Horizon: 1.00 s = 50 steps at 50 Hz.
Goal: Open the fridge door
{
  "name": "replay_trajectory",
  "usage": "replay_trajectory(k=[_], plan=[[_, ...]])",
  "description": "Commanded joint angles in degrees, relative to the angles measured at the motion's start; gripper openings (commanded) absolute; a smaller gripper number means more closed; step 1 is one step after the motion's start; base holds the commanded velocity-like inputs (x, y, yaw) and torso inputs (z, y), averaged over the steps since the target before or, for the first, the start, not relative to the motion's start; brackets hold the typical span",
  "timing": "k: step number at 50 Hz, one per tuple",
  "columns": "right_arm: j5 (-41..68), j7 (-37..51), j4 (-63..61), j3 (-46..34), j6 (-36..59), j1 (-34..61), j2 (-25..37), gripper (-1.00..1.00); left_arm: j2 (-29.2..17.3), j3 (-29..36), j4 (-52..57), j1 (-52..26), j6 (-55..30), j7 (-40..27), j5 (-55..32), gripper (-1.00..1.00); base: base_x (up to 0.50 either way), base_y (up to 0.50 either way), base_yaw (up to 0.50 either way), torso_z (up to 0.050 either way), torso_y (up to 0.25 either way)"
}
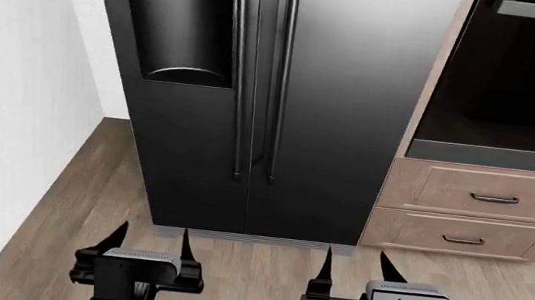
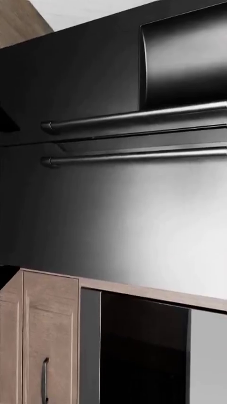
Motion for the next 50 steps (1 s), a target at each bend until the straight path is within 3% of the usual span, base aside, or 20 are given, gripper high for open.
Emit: replay_trajectory(k=[1, 50], plan=[[-0.9, -0.3, 0.2, 0.4, 0.0, 0.1, -0.5, 1.0, 0.6, -0.9, 0.0, -0.2, -0.6, 0.4, 0.4, 1.0, 0.0, 0.0, 0.0, 0.0, 0.0], [2.0, 2.2, -0.4, -4.7, -2.2, -0.6, 3.8, 1.0, -3.0, 3.4, -0.5, -0.7, -0.7, -4.5, -3.4, 1.0, 0.03, 0.01, 0.0, 0.0, 0.0]])
